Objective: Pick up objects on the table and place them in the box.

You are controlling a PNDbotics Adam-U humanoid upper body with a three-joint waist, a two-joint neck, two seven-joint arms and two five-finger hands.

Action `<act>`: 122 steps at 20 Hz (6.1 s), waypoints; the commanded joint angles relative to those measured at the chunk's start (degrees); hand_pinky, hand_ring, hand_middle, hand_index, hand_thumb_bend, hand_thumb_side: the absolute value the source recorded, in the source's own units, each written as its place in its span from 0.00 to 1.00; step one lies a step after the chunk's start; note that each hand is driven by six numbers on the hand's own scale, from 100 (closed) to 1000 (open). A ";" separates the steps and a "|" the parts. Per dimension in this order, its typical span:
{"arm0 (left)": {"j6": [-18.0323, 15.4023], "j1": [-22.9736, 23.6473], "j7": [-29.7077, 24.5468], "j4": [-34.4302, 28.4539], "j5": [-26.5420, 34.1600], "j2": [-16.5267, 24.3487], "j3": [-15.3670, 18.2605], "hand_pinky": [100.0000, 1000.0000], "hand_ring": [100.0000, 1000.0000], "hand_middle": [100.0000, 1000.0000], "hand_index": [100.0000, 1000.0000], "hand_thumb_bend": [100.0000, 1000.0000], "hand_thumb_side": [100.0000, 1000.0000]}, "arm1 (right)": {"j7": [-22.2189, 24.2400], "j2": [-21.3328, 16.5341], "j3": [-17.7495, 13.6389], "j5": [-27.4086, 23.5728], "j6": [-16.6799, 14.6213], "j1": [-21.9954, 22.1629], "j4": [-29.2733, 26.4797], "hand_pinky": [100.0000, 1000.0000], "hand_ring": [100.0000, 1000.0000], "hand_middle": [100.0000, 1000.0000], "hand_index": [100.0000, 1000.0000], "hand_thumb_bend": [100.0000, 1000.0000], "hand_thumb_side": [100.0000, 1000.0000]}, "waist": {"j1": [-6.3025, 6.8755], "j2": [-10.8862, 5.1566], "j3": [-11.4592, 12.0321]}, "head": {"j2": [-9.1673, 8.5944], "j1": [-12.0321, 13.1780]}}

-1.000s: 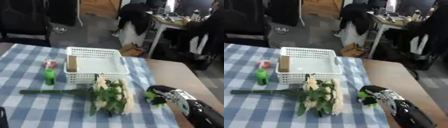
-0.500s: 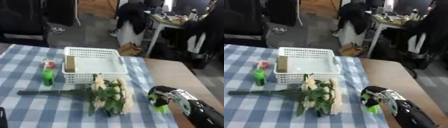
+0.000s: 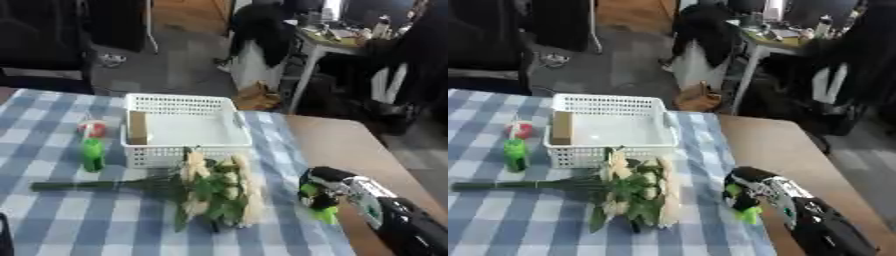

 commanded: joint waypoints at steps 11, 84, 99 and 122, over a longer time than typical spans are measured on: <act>-0.29 -1.61 0.23 -0.76 -0.03 -0.20 0.47 0.81 0.92 0.85 0.97 0.00 0.98 | -0.44 -3.48 -0.16 5.75 -3.64 -0.50 -1.10 0.00 0.00 0.02 0.36 0.00 0.61 | 0.48 0.75 -0.20 | 0.41 -0.45; -4.62 -11.18 -1.35 -0.76 3.50 0.32 -0.61 0.81 0.91 0.84 0.96 0.00 0.98 | -2.99 -27.45 -3.76 -13.23 -20.77 -9.77 -28.69 0.00 0.00 0.00 0.26 0.00 0.74 | -0.23 16.57 12.07 | -17.09 -4.88; -5.25 -11.92 -1.80 -0.76 4.73 0.95 -0.78 0.81 0.91 0.84 0.96 0.00 0.98 | -12.02 -30.42 -6.21 -11.69 -21.19 -10.23 -31.62 0.00 0.00 0.00 0.26 0.00 0.76 | -0.95 20.65 14.07 | -21.14 -5.38; -6.59 -12.85 -4.23 -0.76 7.11 -3.18 -2.70 0.81 0.91 0.84 0.96 0.00 0.98 | -34.59 -33.12 -8.86 -6.74 -20.27 -5.11 -34.72 0.00 0.00 0.00 0.26 0.00 0.76 | -1.91 22.28 16.20 | -21.96 -10.42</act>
